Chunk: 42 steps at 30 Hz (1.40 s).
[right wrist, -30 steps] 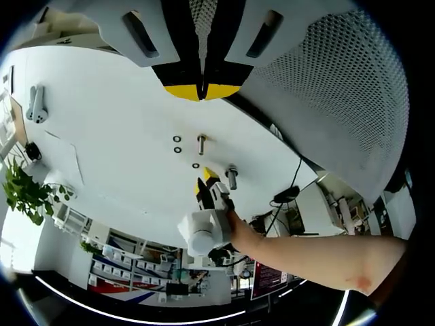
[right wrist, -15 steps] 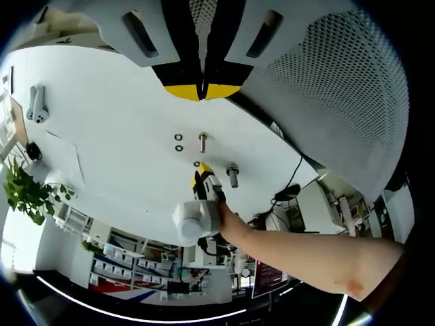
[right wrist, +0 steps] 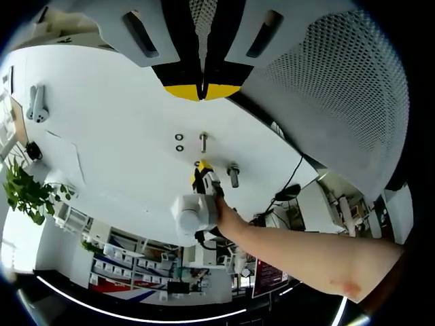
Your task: Place the washer onto the threaded stud by aligning its center hole with the stud, sliding it down to the base, and recovering from edge contact or off-axis alignment until the washer reaches the visible bottom stop.
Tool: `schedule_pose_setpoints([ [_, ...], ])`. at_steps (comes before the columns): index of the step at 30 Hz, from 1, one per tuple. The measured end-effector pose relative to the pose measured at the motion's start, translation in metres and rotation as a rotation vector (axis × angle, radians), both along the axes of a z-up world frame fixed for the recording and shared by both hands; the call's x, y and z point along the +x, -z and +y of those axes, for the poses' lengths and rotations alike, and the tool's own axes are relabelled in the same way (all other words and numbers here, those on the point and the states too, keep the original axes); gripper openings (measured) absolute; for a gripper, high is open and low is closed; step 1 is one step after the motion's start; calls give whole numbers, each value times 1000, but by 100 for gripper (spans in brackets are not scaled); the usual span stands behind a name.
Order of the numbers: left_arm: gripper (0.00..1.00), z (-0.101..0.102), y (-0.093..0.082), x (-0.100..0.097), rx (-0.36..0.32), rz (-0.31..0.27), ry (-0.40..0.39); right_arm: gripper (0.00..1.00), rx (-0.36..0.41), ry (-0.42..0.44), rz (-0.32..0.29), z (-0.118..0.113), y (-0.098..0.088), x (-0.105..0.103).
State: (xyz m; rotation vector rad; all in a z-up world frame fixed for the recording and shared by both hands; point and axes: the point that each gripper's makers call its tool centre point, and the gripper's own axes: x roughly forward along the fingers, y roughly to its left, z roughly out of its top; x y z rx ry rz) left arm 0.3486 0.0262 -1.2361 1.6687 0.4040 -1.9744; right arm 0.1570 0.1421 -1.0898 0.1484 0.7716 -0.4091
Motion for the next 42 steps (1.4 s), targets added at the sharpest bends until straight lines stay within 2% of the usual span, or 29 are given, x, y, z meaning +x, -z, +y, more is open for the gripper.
schedule_pose_setpoints([
  [2, 11, 0, 1, -1, 14, 14, 22, 4, 0, 0, 1, 0, 0, 0],
  [4, 10, 2, 2, -3, 32, 26, -8, 4, 1, 0, 1, 0, 0, 0],
  [10, 11, -1, 2, -2, 37, 27, -13, 4, 2, 0, 2, 1, 0, -1],
  [14, 18, -9, 1, 0, 6, 34, -16, 4, 1, -2, 1, 1, 0, -1],
  [16, 17, -9, 2, 0, 21, 45, -32, 4, 1, -1, 1, 1, 0, -1],
  [21, 11, -6, 4, -5, 35, 54, 26, 4, 2, -5, 0, 1, 0, -1],
  [23, 11, -7, 4, -7, 38, 58, 23, 4, 3, -7, 1, 2, 0, 0],
  [27, 10, -9, 4, -5, 48, 68, 8, 4, 4, -9, 1, 1, 1, 0],
  [29, 10, -8, 3, -5, 57, 72, -58, 4, 3, -11, 0, 1, 0, 0],
  [30, 9, -11, 3, -4, 45, 64, -83, 4, 4, -12, 1, 1, 0, 0],
  [37, 9, -7, 2, -5, 4, 4, -50, 4, 3, -15, -1, 2, 0, 0],
  [42, 9, 0, -4, -7, 7, 22, -63, 4, 3, -16, -2, 1, 0, 0],
])
